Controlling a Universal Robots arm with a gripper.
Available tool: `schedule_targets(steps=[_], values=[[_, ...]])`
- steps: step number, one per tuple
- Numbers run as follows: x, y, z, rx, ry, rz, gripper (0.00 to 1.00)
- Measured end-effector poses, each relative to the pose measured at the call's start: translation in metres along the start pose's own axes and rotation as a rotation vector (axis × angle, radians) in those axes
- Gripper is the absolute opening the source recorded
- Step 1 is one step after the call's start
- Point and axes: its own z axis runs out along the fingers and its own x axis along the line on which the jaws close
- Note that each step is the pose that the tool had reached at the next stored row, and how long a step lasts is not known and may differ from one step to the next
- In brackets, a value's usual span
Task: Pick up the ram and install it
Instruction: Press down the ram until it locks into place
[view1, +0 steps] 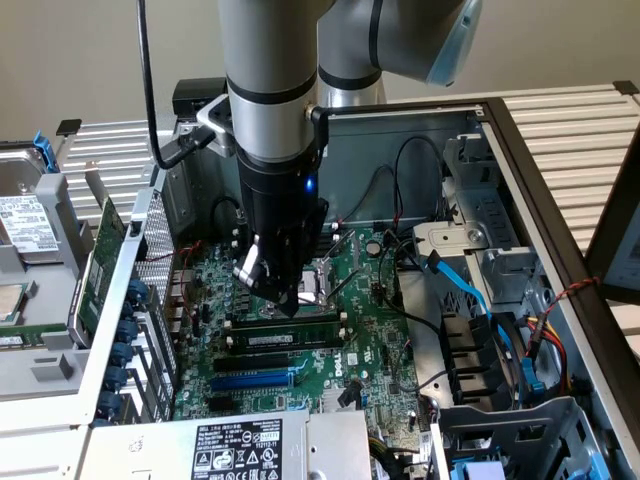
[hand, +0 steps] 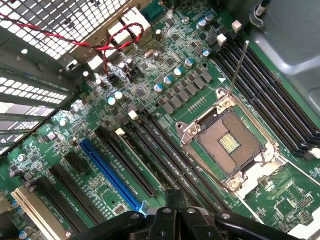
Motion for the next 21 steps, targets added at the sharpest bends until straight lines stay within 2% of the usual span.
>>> schedule_targets(steps=[21], values=[[0.0,0.0,0.0007,0.0019,-0.0047,0.302,0.11]])
